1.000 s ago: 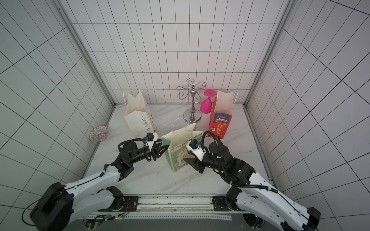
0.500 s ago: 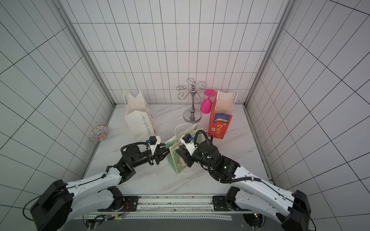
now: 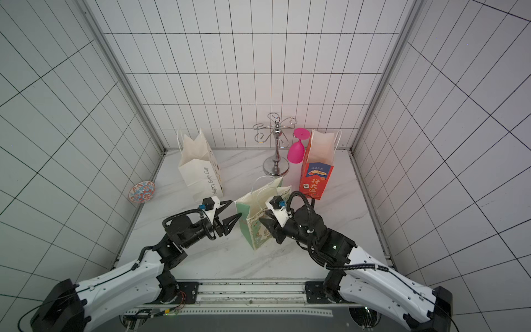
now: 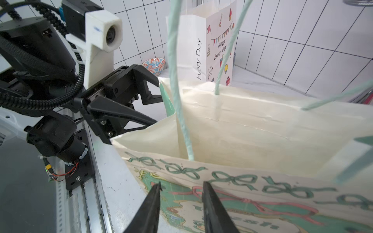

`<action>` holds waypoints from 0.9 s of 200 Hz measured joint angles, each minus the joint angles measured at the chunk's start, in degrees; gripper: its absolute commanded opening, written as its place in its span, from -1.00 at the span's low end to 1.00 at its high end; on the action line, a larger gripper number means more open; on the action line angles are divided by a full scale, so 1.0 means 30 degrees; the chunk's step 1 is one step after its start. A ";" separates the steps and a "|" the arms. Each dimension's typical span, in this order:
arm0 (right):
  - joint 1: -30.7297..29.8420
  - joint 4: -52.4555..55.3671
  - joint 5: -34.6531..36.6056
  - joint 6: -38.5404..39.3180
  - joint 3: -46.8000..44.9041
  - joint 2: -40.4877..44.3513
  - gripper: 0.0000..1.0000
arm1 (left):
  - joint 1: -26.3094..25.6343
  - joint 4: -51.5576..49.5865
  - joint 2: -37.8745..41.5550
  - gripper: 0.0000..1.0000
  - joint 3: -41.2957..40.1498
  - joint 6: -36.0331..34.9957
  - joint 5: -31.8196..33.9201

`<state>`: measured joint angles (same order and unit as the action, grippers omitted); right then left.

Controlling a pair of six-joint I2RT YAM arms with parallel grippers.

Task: Put away the paper bag
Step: Press the paper bag.

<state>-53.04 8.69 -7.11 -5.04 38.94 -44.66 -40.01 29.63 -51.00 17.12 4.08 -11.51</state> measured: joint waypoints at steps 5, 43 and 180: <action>0.0000 0.0124 -0.0262 -0.0007 -0.0058 -0.0066 -0.28 | 0.0000 0.0015 -0.0102 0.30 -0.0007 0.0029 0.0036; -0.0131 0.0109 -0.1384 -0.0204 -0.0219 -0.0743 -0.29 | 0.0015 0.0882 -0.1093 -0.05 -0.0007 0.0342 -0.0583; -0.0204 -0.4415 -0.0168 -0.2251 -0.0525 -0.3111 -0.33 | -0.0015 0.1056 -0.0758 0.31 -0.0007 -0.0991 -0.5005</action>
<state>-53.65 -4.56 -7.62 -11.79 37.36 -54.00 -40.05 32.80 -53.28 17.10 1.10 -26.52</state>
